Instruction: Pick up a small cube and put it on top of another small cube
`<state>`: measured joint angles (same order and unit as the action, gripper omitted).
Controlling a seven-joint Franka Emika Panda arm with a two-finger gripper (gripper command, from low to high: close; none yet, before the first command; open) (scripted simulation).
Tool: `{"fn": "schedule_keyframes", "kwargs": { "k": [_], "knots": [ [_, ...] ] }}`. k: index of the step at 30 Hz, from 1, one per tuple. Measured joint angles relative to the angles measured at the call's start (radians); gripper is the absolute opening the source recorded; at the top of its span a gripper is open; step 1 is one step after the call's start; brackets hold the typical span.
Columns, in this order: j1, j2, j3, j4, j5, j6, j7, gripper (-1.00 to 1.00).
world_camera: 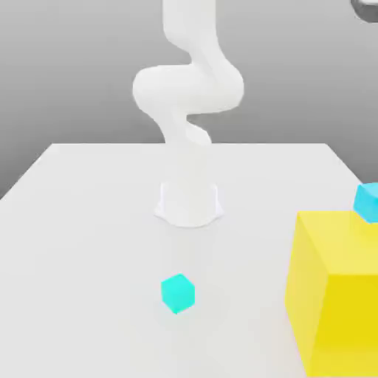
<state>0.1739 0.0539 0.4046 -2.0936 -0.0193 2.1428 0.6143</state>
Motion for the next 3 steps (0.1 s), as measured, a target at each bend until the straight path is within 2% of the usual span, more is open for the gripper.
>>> {"fn": "schedule_keyframes", "kwargs": {
  "k": [3],
  "knots": [
    [0.002, 0.0, 0.0, 0.0, 0.0, 0.0, 0.0, 1.0]
  ]
}}
